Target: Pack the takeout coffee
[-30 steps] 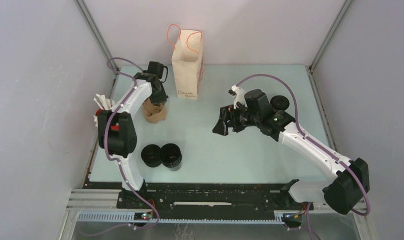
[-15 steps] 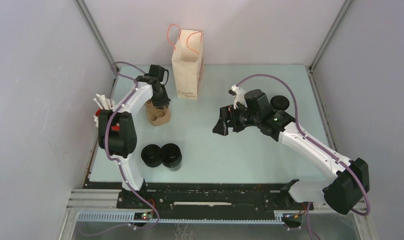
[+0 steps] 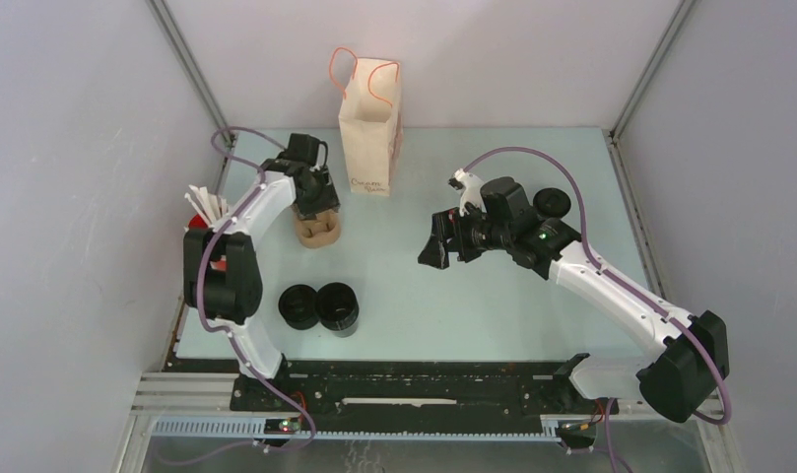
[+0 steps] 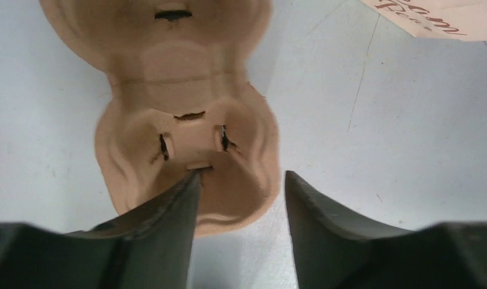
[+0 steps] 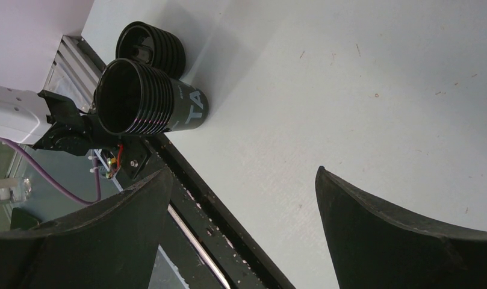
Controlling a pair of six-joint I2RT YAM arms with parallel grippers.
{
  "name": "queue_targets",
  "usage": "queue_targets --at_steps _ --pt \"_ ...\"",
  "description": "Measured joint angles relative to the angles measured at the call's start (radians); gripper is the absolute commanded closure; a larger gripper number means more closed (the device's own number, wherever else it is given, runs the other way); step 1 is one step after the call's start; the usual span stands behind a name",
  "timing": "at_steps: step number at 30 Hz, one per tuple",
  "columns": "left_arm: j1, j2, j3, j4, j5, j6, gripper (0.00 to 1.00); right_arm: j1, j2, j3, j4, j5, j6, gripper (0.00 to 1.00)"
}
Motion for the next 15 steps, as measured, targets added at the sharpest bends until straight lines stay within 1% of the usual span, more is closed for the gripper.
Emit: queue_targets --at_steps 4,7,9,11,13,15 --pt "-0.068 -0.023 0.003 -0.041 -0.101 0.024 0.34 0.0 0.0 0.0 0.0 0.0 0.0 0.02" --pt "-0.11 -0.021 0.003 -0.071 -0.138 0.043 0.35 0.0 0.0 0.0 0.0 0.0 0.0 0.02" --pt "-0.128 -0.014 0.009 -0.098 -0.157 0.057 0.38 0.0 0.0 0.0 0.0 0.0 0.0 0.02" --pt "-0.13 0.005 0.023 -0.119 -0.171 0.067 0.43 0.0 0.0 0.0 0.0 0.0 0.0 0.02" --pt "-0.126 0.027 0.035 -0.128 -0.178 0.076 0.51 0.0 0.0 0.0 0.0 0.0 0.0 0.02" --pt "-0.122 0.043 0.037 -0.131 -0.178 0.082 0.57 0.0 0.0 0.0 0.0 0.0 0.0 0.02"
